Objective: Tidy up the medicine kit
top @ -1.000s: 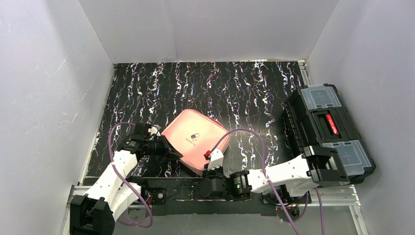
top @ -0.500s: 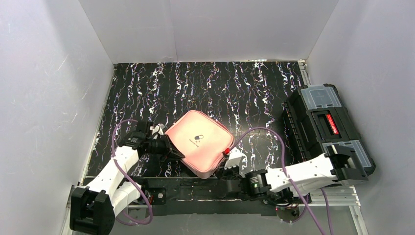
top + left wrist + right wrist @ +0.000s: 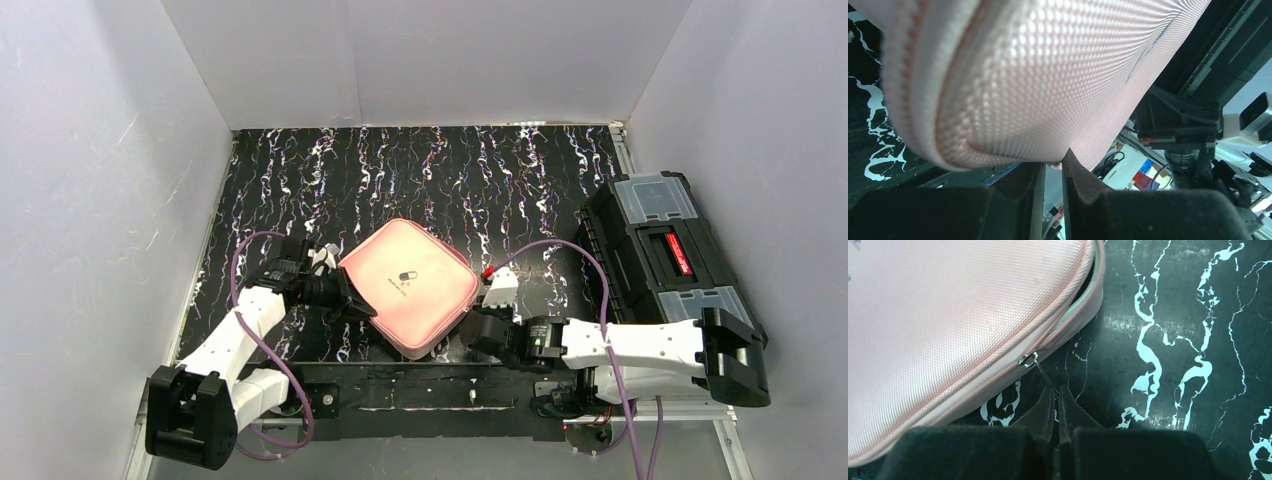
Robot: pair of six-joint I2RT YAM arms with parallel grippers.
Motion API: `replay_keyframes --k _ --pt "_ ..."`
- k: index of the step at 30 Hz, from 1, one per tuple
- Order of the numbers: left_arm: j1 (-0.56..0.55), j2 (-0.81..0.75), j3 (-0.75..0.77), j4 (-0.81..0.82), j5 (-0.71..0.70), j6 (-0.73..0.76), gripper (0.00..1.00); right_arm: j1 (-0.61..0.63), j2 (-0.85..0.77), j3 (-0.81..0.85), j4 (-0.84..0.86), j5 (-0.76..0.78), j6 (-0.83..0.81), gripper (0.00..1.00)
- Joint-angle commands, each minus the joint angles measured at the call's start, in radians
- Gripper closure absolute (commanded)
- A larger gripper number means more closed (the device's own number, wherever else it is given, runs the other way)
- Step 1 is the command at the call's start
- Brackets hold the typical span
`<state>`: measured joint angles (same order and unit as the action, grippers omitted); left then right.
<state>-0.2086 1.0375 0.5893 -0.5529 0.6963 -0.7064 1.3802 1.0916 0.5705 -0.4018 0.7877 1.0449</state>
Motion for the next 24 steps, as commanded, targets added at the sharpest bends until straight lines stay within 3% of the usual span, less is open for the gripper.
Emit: replay_keyframes --k 1,7,13,18,24 --pt "0.017 -0.002 0.041 -0.015 -0.013 0.061 1.0 -0.142 -0.02 -0.02 -0.134 0.028 -0.109 0.99" --pt "0.017 0.019 0.048 -0.013 0.005 0.071 1.0 -0.29 -0.036 -0.026 -0.077 0.002 -0.206 0.99" --pt "0.018 0.044 0.082 -0.033 0.003 0.089 1.0 -0.303 -0.095 -0.061 -0.045 -0.04 -0.246 0.99" --pt "0.019 0.093 0.121 -0.026 -0.029 0.091 1.0 -0.266 -0.182 -0.102 -0.078 -0.101 -0.17 0.99" --pt "0.022 0.202 0.172 0.02 -0.037 0.083 0.99 -0.101 -0.184 -0.099 -0.155 -0.052 -0.011 0.99"
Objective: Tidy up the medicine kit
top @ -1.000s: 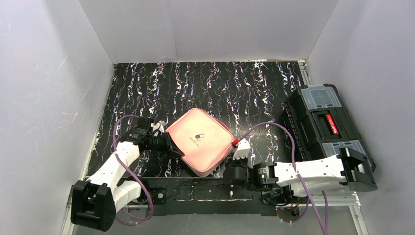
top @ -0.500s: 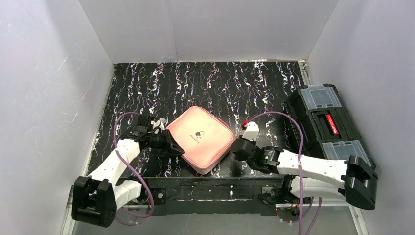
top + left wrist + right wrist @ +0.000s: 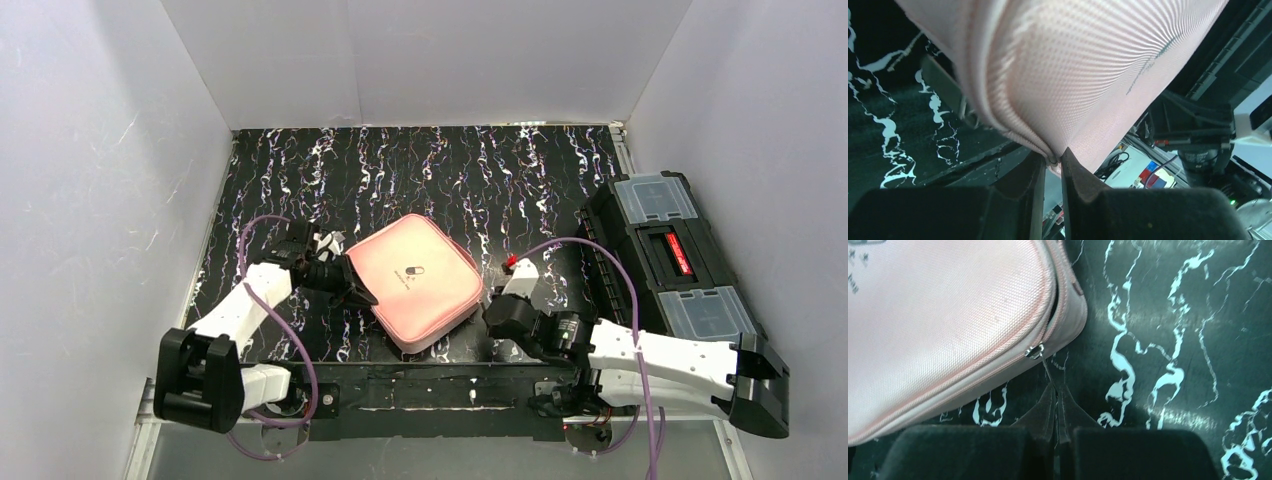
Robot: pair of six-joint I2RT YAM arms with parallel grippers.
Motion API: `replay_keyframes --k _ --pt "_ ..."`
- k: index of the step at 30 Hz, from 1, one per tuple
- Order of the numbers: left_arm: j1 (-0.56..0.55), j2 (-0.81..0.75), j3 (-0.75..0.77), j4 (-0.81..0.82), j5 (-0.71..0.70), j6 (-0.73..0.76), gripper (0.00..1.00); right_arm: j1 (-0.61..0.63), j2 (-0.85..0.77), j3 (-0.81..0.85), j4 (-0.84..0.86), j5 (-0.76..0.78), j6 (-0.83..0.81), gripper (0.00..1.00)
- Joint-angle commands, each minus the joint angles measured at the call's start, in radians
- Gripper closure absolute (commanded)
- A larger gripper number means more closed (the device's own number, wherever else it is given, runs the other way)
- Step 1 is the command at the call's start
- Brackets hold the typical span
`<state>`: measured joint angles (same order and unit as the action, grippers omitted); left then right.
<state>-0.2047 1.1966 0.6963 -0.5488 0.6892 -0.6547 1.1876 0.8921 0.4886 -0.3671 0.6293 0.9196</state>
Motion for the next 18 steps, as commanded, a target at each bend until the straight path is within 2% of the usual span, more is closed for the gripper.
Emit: replay_keyframes --k 1,5,10,13,18 --pt "0.019 0.06 0.073 0.019 -0.03 0.031 0.99 0.124 0.028 -0.01 -0.199 0.117 0.14 0.99" --pt "0.024 0.128 0.121 0.032 -0.035 0.034 0.97 0.272 0.114 0.044 -0.241 0.171 0.249 0.99" --pt "0.033 0.212 0.211 0.003 -0.051 0.05 0.87 0.416 0.28 0.18 -0.311 0.229 0.338 0.99" --pt "0.041 0.243 0.257 -0.011 -0.074 0.059 0.78 0.462 0.373 0.277 -0.332 0.251 0.349 0.99" --pt "0.052 0.28 0.317 -0.066 -0.108 0.101 0.56 0.47 0.455 0.323 -0.255 0.247 0.31 0.99"
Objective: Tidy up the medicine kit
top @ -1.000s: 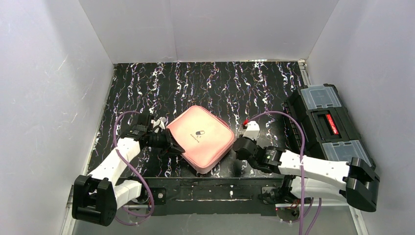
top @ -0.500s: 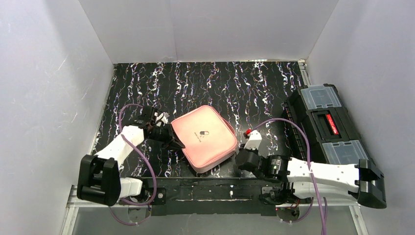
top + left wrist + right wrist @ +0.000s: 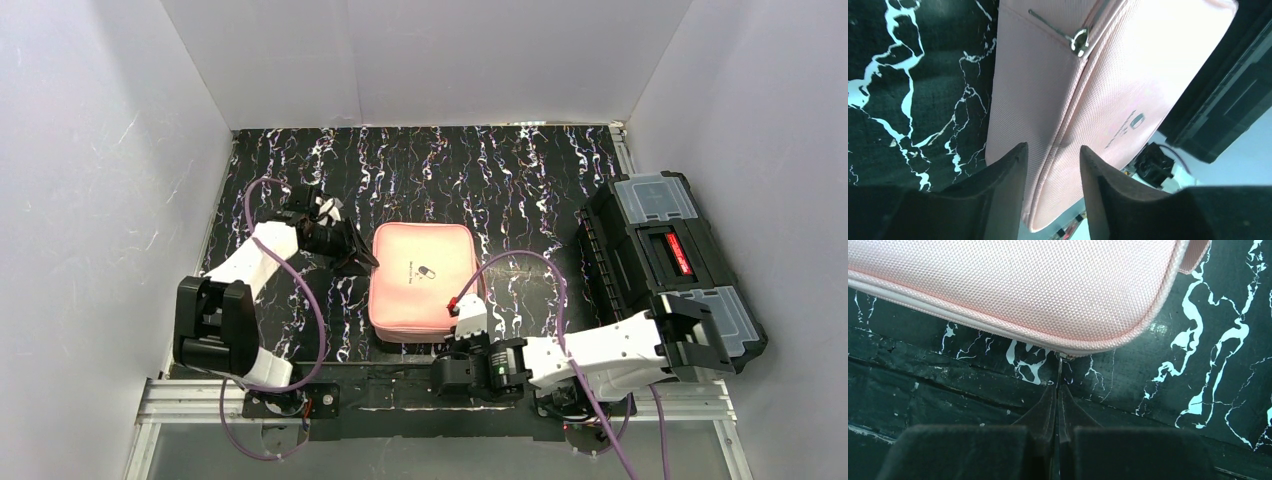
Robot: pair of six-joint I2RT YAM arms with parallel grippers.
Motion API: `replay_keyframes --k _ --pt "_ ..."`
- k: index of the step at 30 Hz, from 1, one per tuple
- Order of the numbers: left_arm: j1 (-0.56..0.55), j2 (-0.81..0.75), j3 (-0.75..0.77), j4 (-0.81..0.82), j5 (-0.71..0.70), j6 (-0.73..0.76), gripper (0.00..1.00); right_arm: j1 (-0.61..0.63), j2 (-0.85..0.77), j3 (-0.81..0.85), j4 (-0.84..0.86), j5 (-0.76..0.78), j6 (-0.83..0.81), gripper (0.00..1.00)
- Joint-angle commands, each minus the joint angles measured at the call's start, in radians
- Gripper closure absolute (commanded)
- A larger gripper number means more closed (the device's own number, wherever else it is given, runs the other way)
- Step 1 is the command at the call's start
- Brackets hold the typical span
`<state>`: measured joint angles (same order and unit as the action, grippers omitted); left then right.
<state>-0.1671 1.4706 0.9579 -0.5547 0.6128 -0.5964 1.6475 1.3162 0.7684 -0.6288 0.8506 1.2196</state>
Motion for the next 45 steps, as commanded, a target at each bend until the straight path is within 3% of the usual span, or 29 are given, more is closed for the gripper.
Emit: replay_keyframes --k 1,5,10,15,17,24,34,38,42,45 --pt "0.015 -0.003 0.056 -0.072 -0.037 0.053 0.51 0.009 0.037 0.045 0.036 0.022 -0.007 0.99" --pt "0.016 -0.096 0.018 -0.113 -0.091 0.077 0.29 0.007 0.074 0.078 0.089 0.012 -0.05 0.99" --pt "0.015 -0.248 -0.094 -0.151 -0.061 0.069 0.19 -0.004 0.12 0.132 0.176 -0.01 -0.147 0.99" --pt "0.015 -0.376 -0.182 -0.185 -0.016 0.04 0.15 -0.02 0.159 0.181 0.243 -0.035 -0.231 0.99" --pt "0.015 -0.426 -0.208 -0.193 0.0 0.023 0.03 -0.025 0.177 0.199 0.26 -0.044 -0.255 0.99" --pt "0.015 -0.463 -0.237 -0.212 -0.003 0.021 0.02 -0.031 0.22 0.248 0.288 -0.066 -0.297 0.99" --pt "0.015 -0.401 -0.279 -0.058 0.004 -0.037 0.02 -0.031 0.202 0.227 0.285 -0.074 -0.284 0.99" --pt "0.015 -0.355 -0.283 -0.018 0.011 -0.041 0.14 -0.031 0.197 0.213 0.27 -0.077 -0.272 0.99" --pt "0.015 -0.324 -0.295 0.024 0.017 -0.055 0.48 -0.031 0.175 0.181 0.259 -0.078 -0.248 0.99" --pt "0.015 -0.314 -0.298 0.039 0.011 -0.063 0.65 -0.029 0.156 0.165 0.242 -0.076 -0.233 0.99"
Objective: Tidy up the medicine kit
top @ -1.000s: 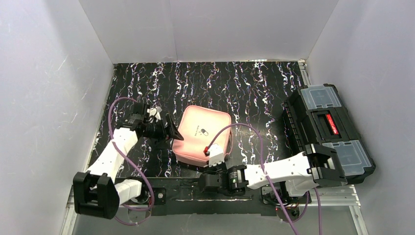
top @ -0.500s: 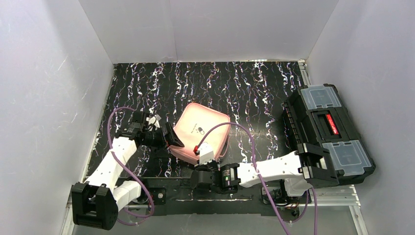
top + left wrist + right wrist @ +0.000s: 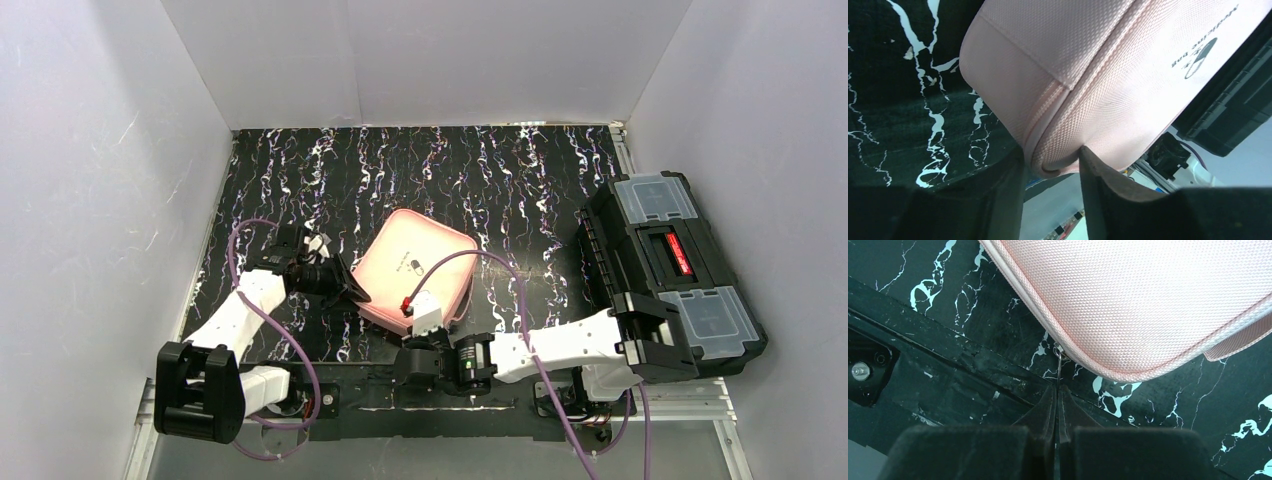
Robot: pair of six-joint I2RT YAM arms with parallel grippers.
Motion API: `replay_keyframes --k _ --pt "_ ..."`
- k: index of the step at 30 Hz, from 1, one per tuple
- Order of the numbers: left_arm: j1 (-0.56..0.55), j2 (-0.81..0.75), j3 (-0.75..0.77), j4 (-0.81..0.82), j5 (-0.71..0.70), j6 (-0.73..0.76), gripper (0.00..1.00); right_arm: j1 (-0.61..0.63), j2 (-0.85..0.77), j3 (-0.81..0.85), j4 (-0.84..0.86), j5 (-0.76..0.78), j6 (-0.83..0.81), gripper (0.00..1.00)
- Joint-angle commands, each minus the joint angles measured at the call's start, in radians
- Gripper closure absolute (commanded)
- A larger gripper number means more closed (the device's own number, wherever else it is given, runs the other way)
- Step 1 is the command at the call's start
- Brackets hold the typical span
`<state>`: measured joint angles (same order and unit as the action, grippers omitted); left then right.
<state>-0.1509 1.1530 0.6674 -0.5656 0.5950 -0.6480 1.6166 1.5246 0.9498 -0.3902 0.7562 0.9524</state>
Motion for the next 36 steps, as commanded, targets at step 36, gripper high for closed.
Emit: replay_keyframes --k 36 --pt "0.002 -0.011 0.018 0.007 0.064 0.057 1.0 -0.14 -0.359 -0.237 -0.346 0.144 0.32 0.99"
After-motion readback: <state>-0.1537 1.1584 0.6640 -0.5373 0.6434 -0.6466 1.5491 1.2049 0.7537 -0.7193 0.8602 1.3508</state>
